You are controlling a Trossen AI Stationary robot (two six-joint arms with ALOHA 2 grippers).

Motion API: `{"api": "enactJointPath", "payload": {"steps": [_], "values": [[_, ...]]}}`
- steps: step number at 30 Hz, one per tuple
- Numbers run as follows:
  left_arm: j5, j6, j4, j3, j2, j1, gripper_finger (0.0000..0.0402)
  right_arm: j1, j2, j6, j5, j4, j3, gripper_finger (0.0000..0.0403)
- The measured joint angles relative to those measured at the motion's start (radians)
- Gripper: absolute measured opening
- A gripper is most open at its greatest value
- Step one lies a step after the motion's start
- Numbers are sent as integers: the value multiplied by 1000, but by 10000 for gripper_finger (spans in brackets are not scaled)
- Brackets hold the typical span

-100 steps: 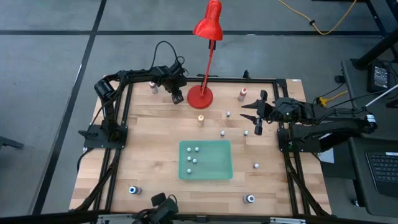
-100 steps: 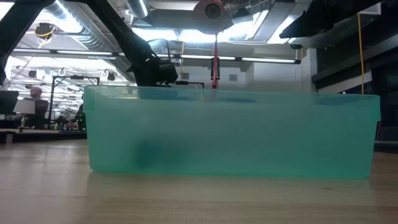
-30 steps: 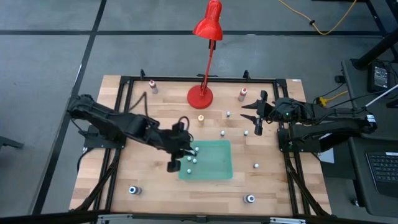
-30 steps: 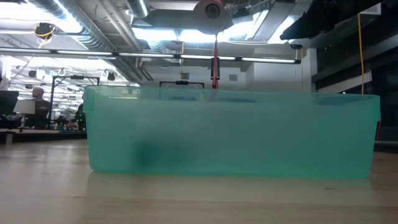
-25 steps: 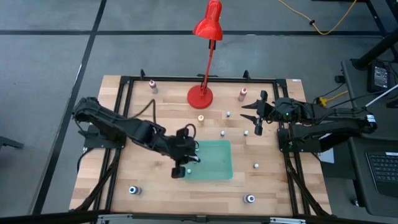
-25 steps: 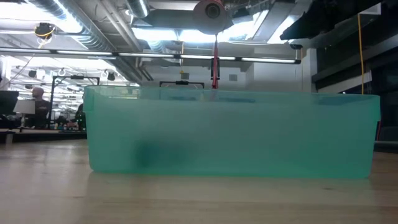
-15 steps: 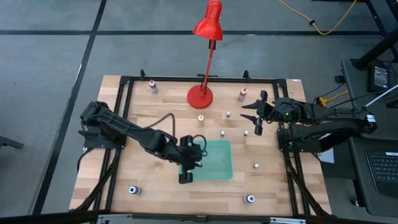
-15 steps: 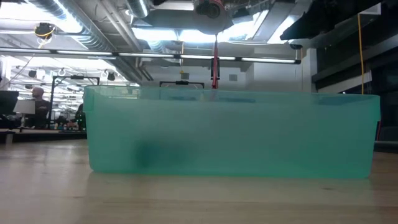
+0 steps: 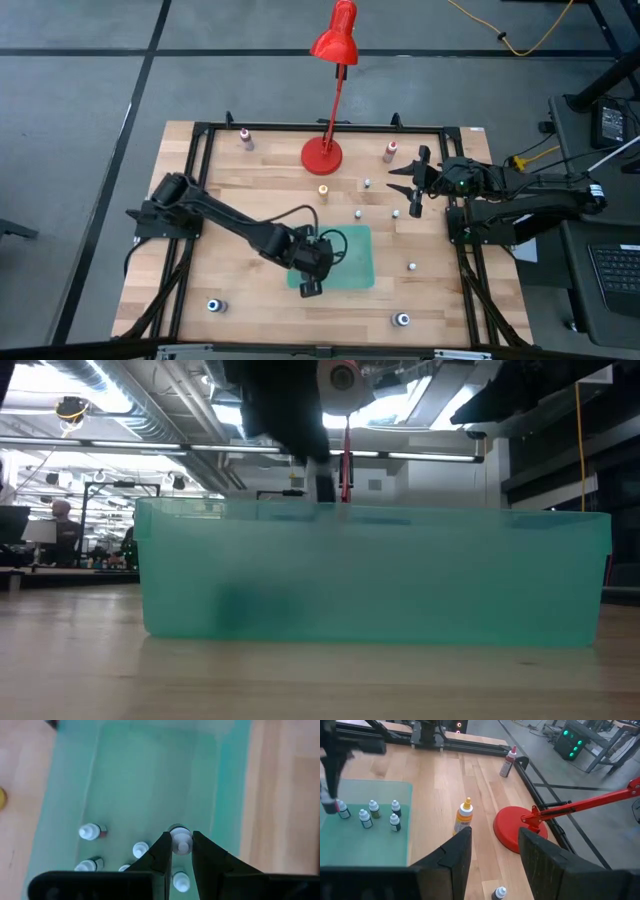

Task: Pick & Place food coloring
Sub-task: Put the small black food coloring bottle into the blue bin

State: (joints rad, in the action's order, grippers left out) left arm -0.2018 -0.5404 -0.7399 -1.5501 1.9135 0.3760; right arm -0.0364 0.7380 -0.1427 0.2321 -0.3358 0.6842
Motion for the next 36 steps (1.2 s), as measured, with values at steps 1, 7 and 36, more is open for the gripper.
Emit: {"api": "enactJointPath", "payload": {"steps": [1, 7, 36], "values": [[7, 0, -2, 1, 15, 0, 49, 0, 0, 0, 0, 0, 0, 163], [20, 0, -12, 1, 78, 8, 49, 0, 0, -1, 0, -11, 0, 163], [78, -22, 10, 46, 129, 14, 122, 0, 0, -1, 1, -63, 0, 163]]}}
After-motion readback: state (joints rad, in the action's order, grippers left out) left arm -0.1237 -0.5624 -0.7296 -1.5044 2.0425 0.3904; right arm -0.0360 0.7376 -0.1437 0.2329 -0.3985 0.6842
